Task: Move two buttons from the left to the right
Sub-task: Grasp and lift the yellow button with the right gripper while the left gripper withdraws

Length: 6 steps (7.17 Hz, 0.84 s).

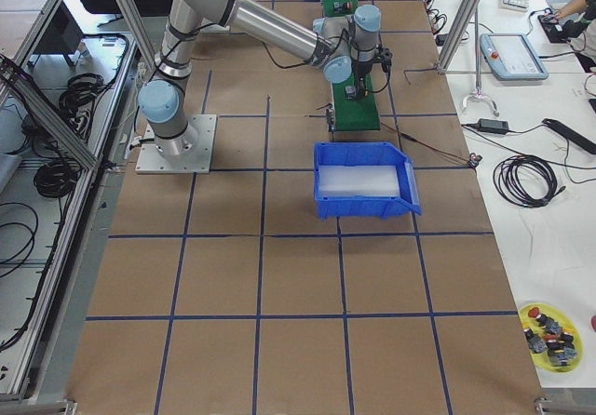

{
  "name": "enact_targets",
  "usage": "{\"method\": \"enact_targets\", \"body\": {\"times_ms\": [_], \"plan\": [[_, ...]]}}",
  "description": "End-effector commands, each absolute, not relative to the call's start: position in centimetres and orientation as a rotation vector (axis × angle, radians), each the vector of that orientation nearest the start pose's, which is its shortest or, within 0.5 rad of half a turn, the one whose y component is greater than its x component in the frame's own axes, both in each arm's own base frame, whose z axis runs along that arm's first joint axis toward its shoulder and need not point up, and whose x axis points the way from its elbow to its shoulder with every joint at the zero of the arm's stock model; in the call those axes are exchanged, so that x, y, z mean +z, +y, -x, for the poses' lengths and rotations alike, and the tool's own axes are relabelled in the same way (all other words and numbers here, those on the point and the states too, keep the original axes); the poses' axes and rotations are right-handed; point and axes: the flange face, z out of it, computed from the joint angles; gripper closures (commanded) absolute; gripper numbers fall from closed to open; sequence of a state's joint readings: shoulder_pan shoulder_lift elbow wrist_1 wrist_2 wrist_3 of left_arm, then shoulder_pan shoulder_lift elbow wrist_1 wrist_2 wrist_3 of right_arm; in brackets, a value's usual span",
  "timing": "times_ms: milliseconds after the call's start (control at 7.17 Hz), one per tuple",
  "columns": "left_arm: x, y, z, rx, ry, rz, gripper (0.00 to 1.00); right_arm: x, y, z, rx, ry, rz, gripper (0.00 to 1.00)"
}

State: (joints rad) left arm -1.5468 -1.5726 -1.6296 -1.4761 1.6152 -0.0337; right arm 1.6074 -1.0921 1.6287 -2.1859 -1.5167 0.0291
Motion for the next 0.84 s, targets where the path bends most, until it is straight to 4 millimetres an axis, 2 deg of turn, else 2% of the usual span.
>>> {"method": "enact_targets", "body": {"times_ms": [0,139,279,418,558,697], "plan": [[47.6,-48.9,12.1,-0.067,3.097,0.08,0.0,25.6,-63.4,-15.8,-0.113,3.103,0.011,0.97],[47.5,-48.7,12.1,-0.065,3.102,0.08,0.0,26.5,-63.7,-15.3,-0.135,3.147,0.014,0.97],[47.6,-48.7,12.2,-0.07,3.103,0.077,0.0,28.7,-64.2,-14.7,-0.172,3.151,0.001,0.97],[47.6,-48.7,12.2,-0.07,3.106,0.077,0.0,32.1,-64.5,-12.9,-0.175,3.156,-0.03,0.97],[47.6,-48.7,12.3,-0.07,3.108,0.077,0.0,37.4,-64.8,-8.3,-0.182,3.183,-0.067,0.97],[47.6,-48.8,12.3,-0.077,3.109,0.075,0.0,41.3,-64.7,-2.2,-0.133,3.191,-0.013,0.97]]}}
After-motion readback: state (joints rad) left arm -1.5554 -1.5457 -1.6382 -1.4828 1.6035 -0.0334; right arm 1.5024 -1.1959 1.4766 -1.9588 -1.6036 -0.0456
